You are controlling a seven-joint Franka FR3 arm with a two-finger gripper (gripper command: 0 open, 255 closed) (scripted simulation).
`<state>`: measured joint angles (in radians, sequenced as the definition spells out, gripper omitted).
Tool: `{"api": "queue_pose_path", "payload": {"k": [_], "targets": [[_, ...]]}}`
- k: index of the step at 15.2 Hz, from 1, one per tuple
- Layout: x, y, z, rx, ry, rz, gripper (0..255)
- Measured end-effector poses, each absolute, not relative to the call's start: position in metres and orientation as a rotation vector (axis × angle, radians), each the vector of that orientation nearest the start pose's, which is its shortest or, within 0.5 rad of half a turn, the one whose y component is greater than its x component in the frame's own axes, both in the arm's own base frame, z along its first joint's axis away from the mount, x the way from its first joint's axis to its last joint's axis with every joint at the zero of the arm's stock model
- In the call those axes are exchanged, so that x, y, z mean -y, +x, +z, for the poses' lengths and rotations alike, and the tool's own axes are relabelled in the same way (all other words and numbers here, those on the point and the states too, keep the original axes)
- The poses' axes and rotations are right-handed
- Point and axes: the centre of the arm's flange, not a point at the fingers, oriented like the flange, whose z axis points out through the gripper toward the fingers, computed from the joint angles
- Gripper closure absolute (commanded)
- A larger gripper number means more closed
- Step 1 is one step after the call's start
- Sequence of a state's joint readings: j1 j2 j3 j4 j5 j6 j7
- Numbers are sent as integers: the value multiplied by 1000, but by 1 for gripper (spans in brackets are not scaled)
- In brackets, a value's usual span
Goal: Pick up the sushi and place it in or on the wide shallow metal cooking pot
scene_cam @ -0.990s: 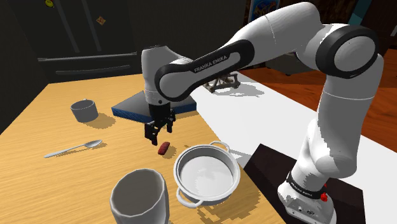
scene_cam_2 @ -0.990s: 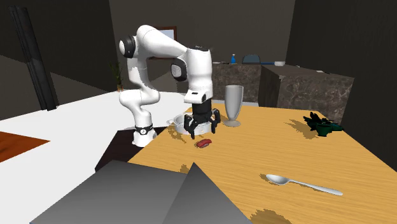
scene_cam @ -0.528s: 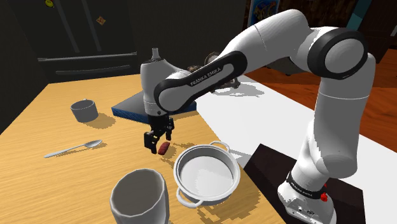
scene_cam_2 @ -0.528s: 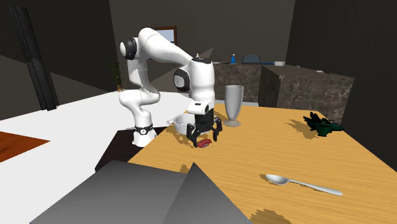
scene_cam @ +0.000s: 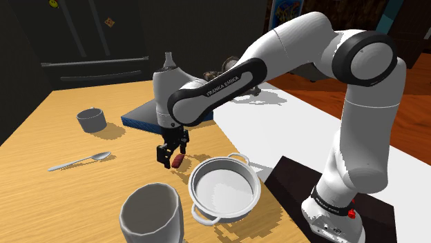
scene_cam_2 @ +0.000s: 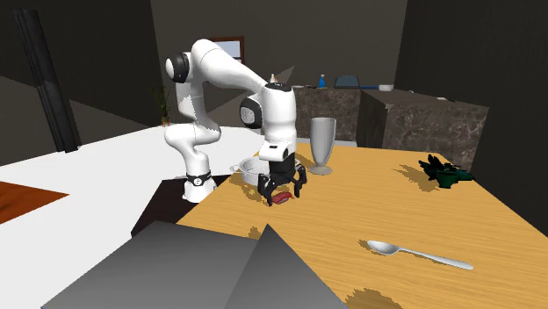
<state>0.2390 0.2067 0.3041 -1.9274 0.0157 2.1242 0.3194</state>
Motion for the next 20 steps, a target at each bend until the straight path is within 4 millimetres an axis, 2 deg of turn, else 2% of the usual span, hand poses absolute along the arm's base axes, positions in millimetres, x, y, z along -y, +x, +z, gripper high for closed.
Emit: {"api": "queue_pose_path", "payload": {"k": [11, 20], "targets": [[-305, 518, 390, 321, -3056, 47, 255], [-305, 518, 435, 321, -3057, 48, 255]]}}
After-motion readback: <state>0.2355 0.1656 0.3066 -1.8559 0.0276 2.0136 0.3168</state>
